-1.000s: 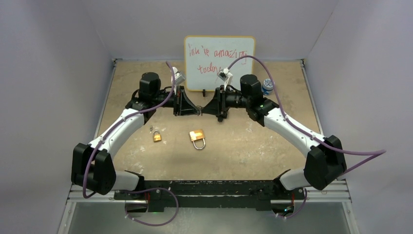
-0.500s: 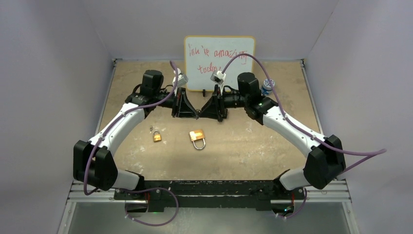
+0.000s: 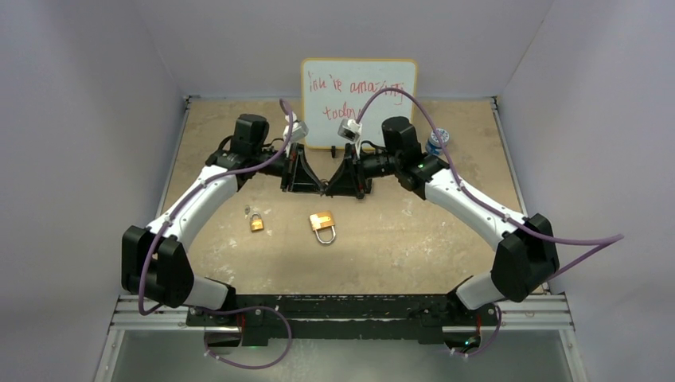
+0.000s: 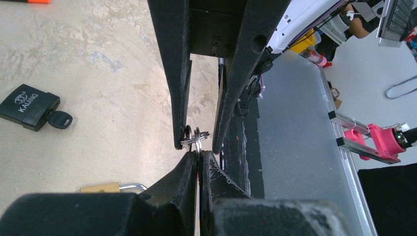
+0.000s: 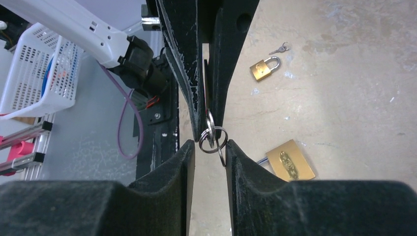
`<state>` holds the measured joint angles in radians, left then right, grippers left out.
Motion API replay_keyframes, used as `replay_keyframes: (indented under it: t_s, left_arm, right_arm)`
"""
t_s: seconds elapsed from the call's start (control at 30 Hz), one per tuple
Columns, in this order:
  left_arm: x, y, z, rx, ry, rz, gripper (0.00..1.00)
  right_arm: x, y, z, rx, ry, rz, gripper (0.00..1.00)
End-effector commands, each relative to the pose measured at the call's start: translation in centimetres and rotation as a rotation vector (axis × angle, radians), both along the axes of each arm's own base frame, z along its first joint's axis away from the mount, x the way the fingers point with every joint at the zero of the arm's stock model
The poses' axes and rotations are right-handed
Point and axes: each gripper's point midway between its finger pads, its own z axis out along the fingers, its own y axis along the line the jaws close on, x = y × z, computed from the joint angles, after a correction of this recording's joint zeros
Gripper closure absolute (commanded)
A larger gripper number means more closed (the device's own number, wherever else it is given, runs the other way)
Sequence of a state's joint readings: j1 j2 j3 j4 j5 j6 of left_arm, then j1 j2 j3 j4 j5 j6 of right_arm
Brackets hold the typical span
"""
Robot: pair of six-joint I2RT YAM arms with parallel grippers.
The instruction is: Unlock with the key
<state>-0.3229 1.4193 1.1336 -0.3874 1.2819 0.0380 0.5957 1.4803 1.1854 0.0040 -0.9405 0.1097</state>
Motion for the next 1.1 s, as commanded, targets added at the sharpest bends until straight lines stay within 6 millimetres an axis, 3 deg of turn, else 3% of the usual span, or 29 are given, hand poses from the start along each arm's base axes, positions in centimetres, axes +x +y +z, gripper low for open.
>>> replay_keyframes:
  t_s: [0.0, 0.13, 0.27, 0.37, 0.57, 0.63, 0.73, 0.77, 0.87, 1.07]
  left_arm:
    - [0.4, -0.3, 2.1, -0.036, -0.1, -0.028, 1.0]
    - [0.4, -0.3, 2.1, -0.031, -0.105, -0.025, 1.0]
    - [0.3, -0.2, 1.9, -0.029, -0.102, -0.026, 1.0]
    - [0.4, -0.2, 1.7, -0.023, -0.103, -0.019, 1.0]
    - [2.5, 0.3, 0.5, 0.072, -0.114, 0.119, 0.99]
    - [3.3, 0.5, -0.1, 0.101, -0.111, 0.164, 0.92]
    - [4.9, 1.2, -1.3, 0.167, -0.105, 0.27, 0.74]
    - [5.6, 1.6, -1.8, 0.197, -0.105, 0.319, 0.65]
    - [6.6, 2.4, -2.6, 0.238, -0.082, 0.419, 0.5]
    - [8.6, 4.9, -2.9, 0.274, -0.029, 0.722, 0.4]
  right_arm:
    - [-0.9, 0.1, 0.9, 0.0, -0.003, 0.064, 0.67]
    - [-0.7, -0.1, 0.2, -0.034, 0.003, 0.049, 0.64]
    - [-0.2, 0.1, 0.7, -0.024, -0.004, 0.027, 0.81]
    - [0.0, 0.3, 0.9, -0.017, 0.003, 0.024, 1.0]
    - [-1.3, 0.5, 0.9, 0.013, 0.125, 0.051, 1.0]
    - [-1.9, 0.5, 0.7, 0.027, 0.178, 0.065, 1.0]
    - [-2.6, 0.6, 0.9, 0.049, 0.288, 0.058, 1.0]
    - [-2.5, 0.6, 0.9, 0.048, 0.327, 0.038, 1.0]
    - [-1.6, 1.0, 0.6, 0.044, 0.433, -0.044, 1.0]
    - [2.4, 1.9, -0.2, 0.091, 0.653, -0.274, 1.0]
